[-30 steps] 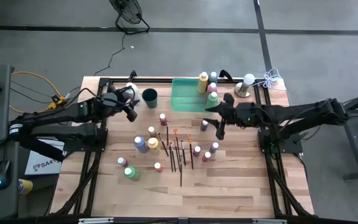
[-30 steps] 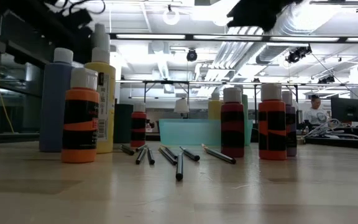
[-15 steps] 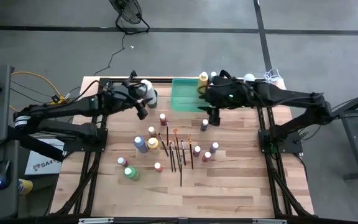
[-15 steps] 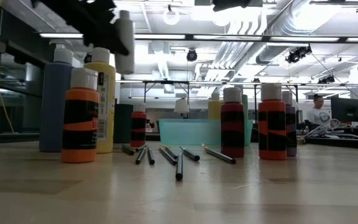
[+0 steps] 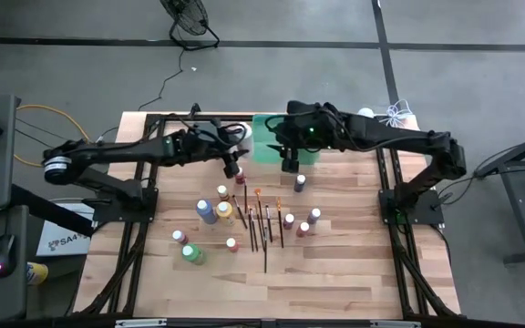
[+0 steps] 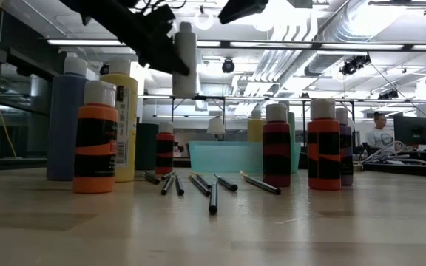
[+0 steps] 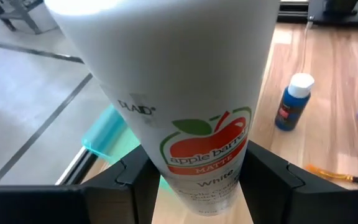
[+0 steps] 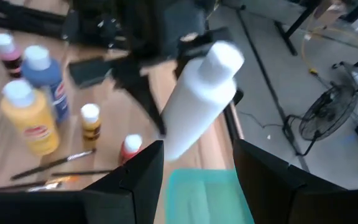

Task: Pick & Place Paint Supplies
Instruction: Put the large white paint bottle into the green bin

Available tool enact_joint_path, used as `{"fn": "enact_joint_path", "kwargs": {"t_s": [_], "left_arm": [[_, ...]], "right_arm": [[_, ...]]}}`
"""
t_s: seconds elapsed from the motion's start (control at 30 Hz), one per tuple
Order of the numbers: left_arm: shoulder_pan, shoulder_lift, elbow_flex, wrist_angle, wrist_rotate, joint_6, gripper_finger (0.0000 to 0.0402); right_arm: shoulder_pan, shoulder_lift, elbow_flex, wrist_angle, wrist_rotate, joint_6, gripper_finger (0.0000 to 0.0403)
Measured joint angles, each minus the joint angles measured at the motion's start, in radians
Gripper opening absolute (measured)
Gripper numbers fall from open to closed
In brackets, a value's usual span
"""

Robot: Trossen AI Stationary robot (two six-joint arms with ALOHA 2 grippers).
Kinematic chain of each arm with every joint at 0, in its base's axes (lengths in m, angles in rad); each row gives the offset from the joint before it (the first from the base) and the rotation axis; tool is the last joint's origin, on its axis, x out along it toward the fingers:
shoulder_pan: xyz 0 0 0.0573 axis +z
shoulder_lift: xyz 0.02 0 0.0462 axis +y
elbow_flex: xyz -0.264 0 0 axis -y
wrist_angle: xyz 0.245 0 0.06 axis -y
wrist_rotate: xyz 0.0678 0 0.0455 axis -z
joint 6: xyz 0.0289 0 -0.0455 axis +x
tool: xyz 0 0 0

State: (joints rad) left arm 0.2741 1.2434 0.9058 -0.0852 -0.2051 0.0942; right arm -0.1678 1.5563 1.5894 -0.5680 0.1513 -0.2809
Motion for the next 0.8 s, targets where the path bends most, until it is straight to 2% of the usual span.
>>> {"fn": "enact_joint_path", "kwargs": {"t_s": [0.1, 0.27, 0.7, 0.8], "left_arm": [[0.000, 0.023, 0.000, 0.022, 0.015, 0.000, 0.0179], [0.000, 0.031, 0.000, 0.038, 0.016, 0.001, 0.0179], [0.000, 0.031, 0.000, 0.032, 0.016, 0.003, 0.0179], [0.000, 0.031, 0.000, 0.033, 0.015, 0.007, 0.0179]], "right_arm": [[-0.017, 0.010, 0.000, 0.063, -0.008, -0.004, 0.0188], [-0.042, 0.033, 0.000, 0.154, -0.094, 0.008, 0.0188], [-0.097, 0.126, -0.002, 0.266, -0.168, 0.015, 0.0188], [-0.104, 0.133, -0.001, 0.295, -0.228, 0.041, 0.0188]]}}
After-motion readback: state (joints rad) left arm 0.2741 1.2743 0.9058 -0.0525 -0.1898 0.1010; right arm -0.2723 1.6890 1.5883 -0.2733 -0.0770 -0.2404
